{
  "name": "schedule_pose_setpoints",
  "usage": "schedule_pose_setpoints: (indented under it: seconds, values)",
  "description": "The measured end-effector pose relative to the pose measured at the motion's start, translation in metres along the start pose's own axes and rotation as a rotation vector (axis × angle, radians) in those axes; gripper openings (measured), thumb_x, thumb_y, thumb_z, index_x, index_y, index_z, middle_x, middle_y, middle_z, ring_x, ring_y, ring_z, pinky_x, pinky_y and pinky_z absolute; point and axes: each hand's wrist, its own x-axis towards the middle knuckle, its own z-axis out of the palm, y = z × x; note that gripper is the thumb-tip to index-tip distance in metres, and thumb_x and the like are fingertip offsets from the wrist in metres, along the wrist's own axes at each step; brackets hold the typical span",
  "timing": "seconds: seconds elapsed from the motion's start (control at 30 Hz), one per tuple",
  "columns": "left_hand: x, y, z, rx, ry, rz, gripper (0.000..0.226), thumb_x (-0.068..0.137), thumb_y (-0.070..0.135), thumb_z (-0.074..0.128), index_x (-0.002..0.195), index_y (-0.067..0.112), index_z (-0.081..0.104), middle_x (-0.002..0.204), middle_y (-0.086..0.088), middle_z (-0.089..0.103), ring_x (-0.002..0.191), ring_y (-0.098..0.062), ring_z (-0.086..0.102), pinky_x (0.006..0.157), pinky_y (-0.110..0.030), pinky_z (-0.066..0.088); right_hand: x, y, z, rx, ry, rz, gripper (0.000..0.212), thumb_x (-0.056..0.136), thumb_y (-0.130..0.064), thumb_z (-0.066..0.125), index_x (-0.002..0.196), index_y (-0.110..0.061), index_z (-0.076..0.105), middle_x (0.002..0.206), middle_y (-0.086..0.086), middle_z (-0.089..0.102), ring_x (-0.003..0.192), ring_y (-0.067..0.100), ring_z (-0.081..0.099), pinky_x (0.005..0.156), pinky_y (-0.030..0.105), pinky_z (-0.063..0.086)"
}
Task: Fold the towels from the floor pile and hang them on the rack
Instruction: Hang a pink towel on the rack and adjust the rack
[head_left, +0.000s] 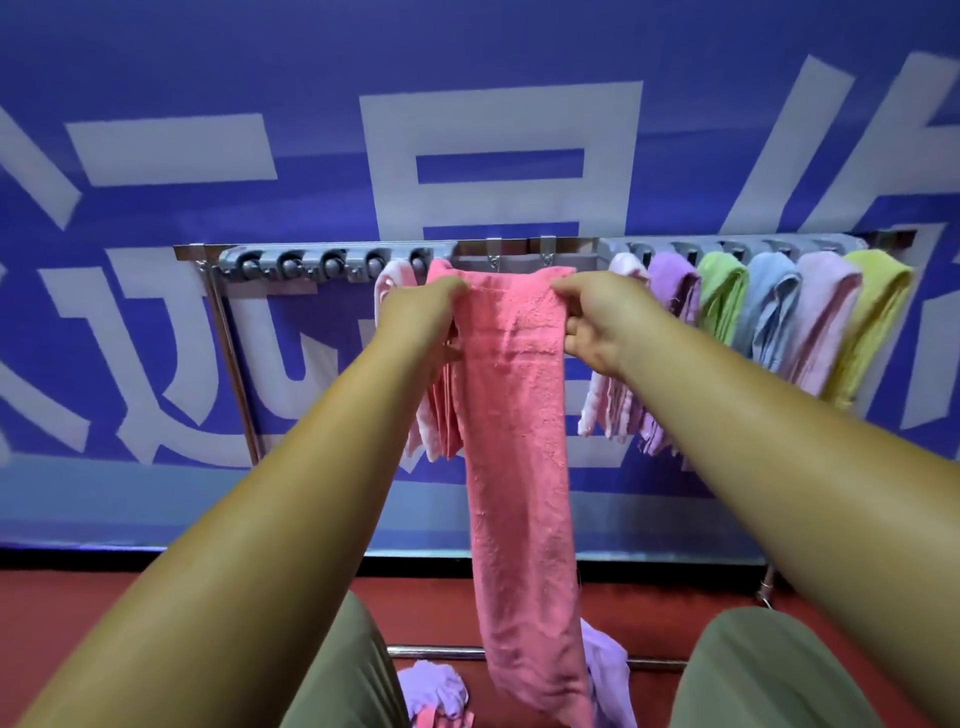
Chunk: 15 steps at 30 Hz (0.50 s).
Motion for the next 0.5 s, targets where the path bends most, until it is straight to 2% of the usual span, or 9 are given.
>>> schedule_pose_setpoints:
  seconds: [0.07,0.13,0.2,0.3,0.33,0.4,0.43,0.47,0.5]
  values:
    - [-0.005,-0.003,0.005,0.005,-0.021,-0.007,0.024,0.087,0.014,0.069,0.110,0.009,0.075,0.084,-0.008,0.065,0.067,-0.023,0.060,0.057,-0.037,0.057,-0.002,0.005,0.006,-0.011,0.008,-0.032,0.019,0.098,-0.007,0.061,0.113,-0.004,0.072,0.109,0.021,0.077,0.094,0.029,0.069,0.094,0.052,0.061]
    - [-0.012,-0.004,0.010,0.007,-0.053,0.004,0.016,0.090,0.012,0.068,0.103,0.008,0.076,0.080,-0.008,0.067,0.070,-0.025,0.063,0.059,-0.038,0.058,-0.004,0.010,0.012,-0.032,0.035,-0.071,0.014,0.092,-0.007,0.065,0.101,-0.005,0.075,0.095,0.020,0.077,0.084,0.029,0.067,0.090,0.048,0.060]
    - [-0.021,-0.003,0.016,0.027,-0.061,0.033,0.016,0.089,0.010,0.066,0.101,0.006,0.076,0.074,-0.006,0.066,0.068,-0.024,0.064,0.058,-0.036,0.058,-0.008,0.013,0.017,-0.033,0.064,-0.101,0.011,0.087,-0.007,0.064,0.090,-0.008,0.075,0.079,0.016,0.063,0.073,0.027,0.054,0.077,0.046,0.049]
    - [-0.031,-0.001,0.023,0.117,-0.036,0.081,0.013,0.086,0.007,0.061,0.094,0.009,0.072,0.056,0.000,0.057,0.052,-0.018,0.058,0.058,-0.034,0.057,-0.009,0.018,0.022,-0.029,0.088,-0.115,0.014,0.090,-0.007,0.061,0.088,-0.012,0.074,0.074,0.011,0.046,0.066,0.022,0.038,0.073,0.043,0.037]
    - [-0.035,0.000,0.024,0.132,-0.032,0.093,0.012,0.087,0.008,0.061,0.094,0.009,0.071,0.055,0.002,0.057,0.051,-0.018,0.058,0.061,-0.036,0.057,-0.009,0.019,0.022,-0.030,0.092,-0.123,0.016,0.091,-0.007,0.061,0.090,-0.011,0.076,0.075,0.012,0.048,0.067,0.022,0.038,0.071,0.042,0.038]
    - [-0.039,0.000,0.027,0.201,-0.046,0.141,0.003,0.092,0.014,0.066,0.090,0.013,0.068,0.070,0.001,0.063,0.068,-0.022,0.064,0.072,-0.039,0.059,-0.011,0.023,0.024,-0.040,0.083,-0.159,0.020,0.092,-0.007,0.060,0.088,-0.013,0.078,0.073,0.011,0.058,0.065,0.023,0.046,0.068,0.042,0.044]
    - [-0.044,0.000,0.030,0.240,-0.061,0.174,0.009,0.093,0.014,0.066,0.084,0.017,0.066,0.077,-0.001,0.064,0.076,-0.023,0.063,0.076,-0.041,0.059,-0.012,0.024,0.025,-0.044,0.075,-0.183,0.023,0.092,-0.007,0.060,0.085,-0.015,0.080,0.073,0.008,0.067,0.065,0.023,0.055,0.068,0.040,0.050]
    - [-0.046,-0.002,0.033,0.292,-0.061,0.205,0.017,0.091,0.011,0.064,0.077,0.019,0.063,0.076,-0.002,0.061,0.075,-0.022,0.058,0.073,-0.043,0.057,-0.013,0.026,0.026,-0.048,0.064,-0.203,0.025,0.093,-0.008,0.060,0.084,-0.018,0.082,0.078,0.006,0.075,0.067,0.026,0.065,0.070,0.040,0.057]
    - [-0.050,-0.004,0.036,0.296,-0.050,0.220,0.023,0.088,0.008,0.061,0.068,0.018,0.061,0.069,-0.001,0.057,0.069,-0.020,0.052,0.064,-0.043,0.052,-0.012,0.028,0.027,-0.058,0.049,-0.224,0.025,0.093,-0.009,0.061,0.087,-0.020,0.084,0.083,0.006,0.080,0.075,0.028,0.074,0.075,0.040,0.062]
